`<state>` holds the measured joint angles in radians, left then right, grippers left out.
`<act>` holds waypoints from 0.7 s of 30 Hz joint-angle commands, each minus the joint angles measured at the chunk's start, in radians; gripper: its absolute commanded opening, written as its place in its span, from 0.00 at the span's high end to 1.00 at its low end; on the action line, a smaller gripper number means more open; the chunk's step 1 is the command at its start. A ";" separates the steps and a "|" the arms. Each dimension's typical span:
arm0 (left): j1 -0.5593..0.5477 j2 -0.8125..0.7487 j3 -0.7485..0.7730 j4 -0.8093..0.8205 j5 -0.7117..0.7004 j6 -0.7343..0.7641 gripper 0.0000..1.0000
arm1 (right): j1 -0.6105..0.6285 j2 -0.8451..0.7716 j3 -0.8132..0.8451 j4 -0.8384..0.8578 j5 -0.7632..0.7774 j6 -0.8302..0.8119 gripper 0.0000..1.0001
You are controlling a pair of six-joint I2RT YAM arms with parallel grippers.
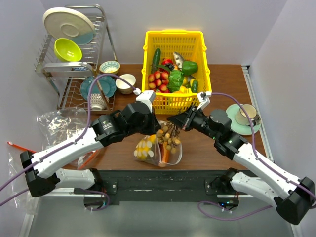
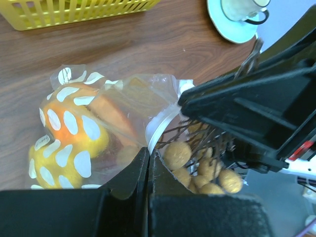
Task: Place the food in the zip-top bag and seal the zipper
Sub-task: Place the fake fruit in the zipper food storage bag.
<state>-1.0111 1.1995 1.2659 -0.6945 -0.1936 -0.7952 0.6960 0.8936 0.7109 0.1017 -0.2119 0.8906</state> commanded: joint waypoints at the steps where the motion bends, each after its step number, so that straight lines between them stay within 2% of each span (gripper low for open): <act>1: 0.012 -0.035 0.007 0.093 0.046 -0.033 1.00 | 0.123 -0.021 -0.011 0.047 0.230 0.013 1.00; 9: 0.039 -0.040 -0.002 0.093 0.048 -0.044 1.00 | 0.209 -0.031 -0.028 0.023 0.402 0.079 1.00; 17: 0.054 -0.060 -0.005 0.122 0.101 -0.058 1.00 | 0.220 -0.053 -0.115 0.142 0.431 -0.008 1.00; 21: 0.069 -0.057 0.016 0.119 0.144 -0.058 1.00 | 0.218 -0.061 -0.140 0.187 0.453 -0.128 1.00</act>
<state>-0.9581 1.1759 1.2469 -0.6571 -0.1120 -0.8299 0.9108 0.8494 0.5995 0.1955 0.1711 0.8898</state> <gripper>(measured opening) 0.020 0.067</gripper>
